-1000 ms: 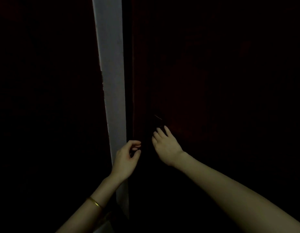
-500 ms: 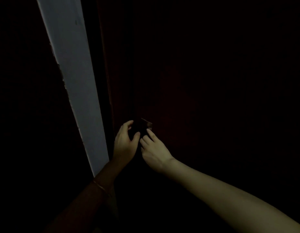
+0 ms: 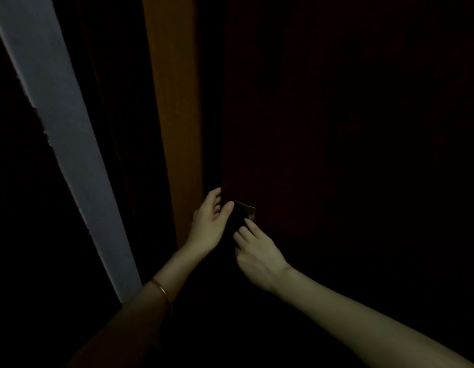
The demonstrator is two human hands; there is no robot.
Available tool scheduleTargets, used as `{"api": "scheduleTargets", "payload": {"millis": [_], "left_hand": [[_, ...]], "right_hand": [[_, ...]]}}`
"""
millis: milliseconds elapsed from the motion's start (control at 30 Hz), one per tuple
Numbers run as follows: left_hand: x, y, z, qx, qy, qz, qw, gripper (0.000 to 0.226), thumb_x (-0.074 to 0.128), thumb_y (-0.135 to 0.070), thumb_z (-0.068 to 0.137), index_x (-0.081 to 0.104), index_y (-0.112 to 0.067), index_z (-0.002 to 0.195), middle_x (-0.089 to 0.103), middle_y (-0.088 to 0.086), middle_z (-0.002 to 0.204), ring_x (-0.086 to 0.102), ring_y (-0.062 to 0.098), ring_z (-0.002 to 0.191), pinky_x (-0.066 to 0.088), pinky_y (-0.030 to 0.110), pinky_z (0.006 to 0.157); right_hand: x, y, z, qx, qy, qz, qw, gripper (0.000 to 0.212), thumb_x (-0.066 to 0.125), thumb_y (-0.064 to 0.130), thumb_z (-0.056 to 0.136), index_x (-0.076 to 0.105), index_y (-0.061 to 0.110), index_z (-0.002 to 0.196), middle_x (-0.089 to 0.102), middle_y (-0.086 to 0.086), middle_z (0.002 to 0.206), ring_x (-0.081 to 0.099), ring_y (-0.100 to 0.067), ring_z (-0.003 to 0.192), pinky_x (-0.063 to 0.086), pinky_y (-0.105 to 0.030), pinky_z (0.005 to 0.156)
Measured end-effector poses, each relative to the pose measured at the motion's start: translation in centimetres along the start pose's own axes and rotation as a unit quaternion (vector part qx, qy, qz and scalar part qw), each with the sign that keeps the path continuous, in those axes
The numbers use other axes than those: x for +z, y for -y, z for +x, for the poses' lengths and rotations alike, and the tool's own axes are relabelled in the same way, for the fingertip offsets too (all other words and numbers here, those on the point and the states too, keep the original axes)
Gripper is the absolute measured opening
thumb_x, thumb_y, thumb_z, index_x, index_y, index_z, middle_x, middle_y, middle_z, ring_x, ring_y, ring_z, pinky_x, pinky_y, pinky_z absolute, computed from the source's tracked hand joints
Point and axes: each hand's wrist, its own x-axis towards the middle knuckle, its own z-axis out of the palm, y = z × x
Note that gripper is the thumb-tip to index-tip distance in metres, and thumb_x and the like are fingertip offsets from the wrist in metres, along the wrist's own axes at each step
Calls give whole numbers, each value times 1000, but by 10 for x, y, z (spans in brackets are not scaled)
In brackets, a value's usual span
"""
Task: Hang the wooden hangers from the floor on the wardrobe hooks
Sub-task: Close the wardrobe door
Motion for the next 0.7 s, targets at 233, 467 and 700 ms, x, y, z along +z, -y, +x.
{"api": "scheduleTargets", "payload": {"millis": [233, 467, 700], "left_hand": [[58, -28, -32, 50, 57, 50, 996, 43, 38, -30, 96, 43, -13, 135, 48, 6, 138, 44, 18, 127, 36, 38, 109], [107, -57, -58, 105, 106, 54, 987, 38, 43, -23, 95, 48, -8, 130, 53, 6, 133, 47, 18, 125, 34, 22, 102], [140, -71, -63, 154, 249, 9, 956, 34, 41, -22, 96, 52, -16, 128, 60, -4, 123, 54, 7, 115, 42, 25, 100]], "right_hand": [[8, -15, -98, 73, -23, 32, 997, 23, 70, 30, 72, 73, 13, 87, 69, -8, 94, 63, -25, 98, 39, -40, 105], [-21, -34, -158, 176, -75, -4, 982, 45, 73, 44, 64, 70, 15, 98, 66, -10, 113, 60, -28, 110, 44, -47, 99], [-36, -52, -187, 308, -82, -95, 943, 47, 57, 35, 73, 61, 13, 114, 62, -11, 122, 46, -29, 123, 28, -55, 108]]}}
